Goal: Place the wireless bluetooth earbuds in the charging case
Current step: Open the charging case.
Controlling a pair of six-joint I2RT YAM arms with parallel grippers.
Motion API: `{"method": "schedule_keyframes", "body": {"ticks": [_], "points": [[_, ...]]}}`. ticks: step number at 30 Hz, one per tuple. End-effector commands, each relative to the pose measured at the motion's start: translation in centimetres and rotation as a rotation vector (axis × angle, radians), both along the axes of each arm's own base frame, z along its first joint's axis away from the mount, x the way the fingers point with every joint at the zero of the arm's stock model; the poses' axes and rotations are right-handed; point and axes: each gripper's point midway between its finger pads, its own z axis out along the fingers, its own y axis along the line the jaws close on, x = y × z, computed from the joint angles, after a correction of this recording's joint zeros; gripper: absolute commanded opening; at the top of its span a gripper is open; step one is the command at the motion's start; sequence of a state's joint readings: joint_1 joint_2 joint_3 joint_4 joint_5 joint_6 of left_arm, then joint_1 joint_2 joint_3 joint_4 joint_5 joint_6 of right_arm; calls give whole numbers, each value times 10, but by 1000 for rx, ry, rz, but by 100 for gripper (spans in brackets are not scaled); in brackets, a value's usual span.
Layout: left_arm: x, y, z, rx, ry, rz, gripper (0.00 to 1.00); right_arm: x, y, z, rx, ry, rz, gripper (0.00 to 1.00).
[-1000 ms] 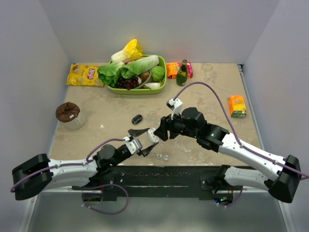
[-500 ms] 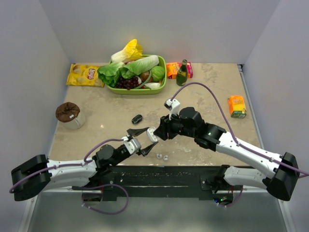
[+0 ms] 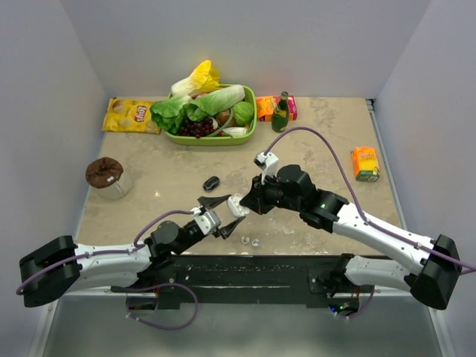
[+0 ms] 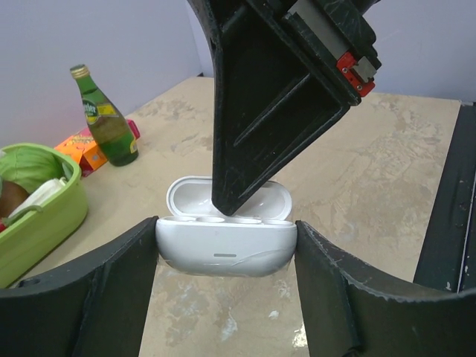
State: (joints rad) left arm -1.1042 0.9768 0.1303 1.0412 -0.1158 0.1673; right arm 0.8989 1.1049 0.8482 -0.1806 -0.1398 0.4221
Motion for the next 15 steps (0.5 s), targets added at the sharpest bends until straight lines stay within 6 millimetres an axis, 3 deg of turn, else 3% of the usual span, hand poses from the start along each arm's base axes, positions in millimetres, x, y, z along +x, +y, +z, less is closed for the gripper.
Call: {"method": "schedule_keyframes", "body": {"ticks": [1, 3, 4, 5, 6, 15], "points": [[13, -8, 4, -11, 86, 56, 40, 0, 0, 31, 63, -105, 30, 0], [18, -11, 5, -15, 109, 74, 49, -1, -4, 37, 68, -129, 29, 0], [22, -9, 3, -15, 119, 104, 60, -1, -5, 41, 64, -147, 32, 0], [23, -9, 3, -24, 131, 108, 72, -2, -7, 43, 61, -153, 37, 0], [24, -8, 3, -24, 133, 120, 100, -2, -8, 43, 53, -157, 35, 0], [31, 0, 10, -71, 148, 172, 100, 1, -25, 58, 0, -229, 13, 0]]}}
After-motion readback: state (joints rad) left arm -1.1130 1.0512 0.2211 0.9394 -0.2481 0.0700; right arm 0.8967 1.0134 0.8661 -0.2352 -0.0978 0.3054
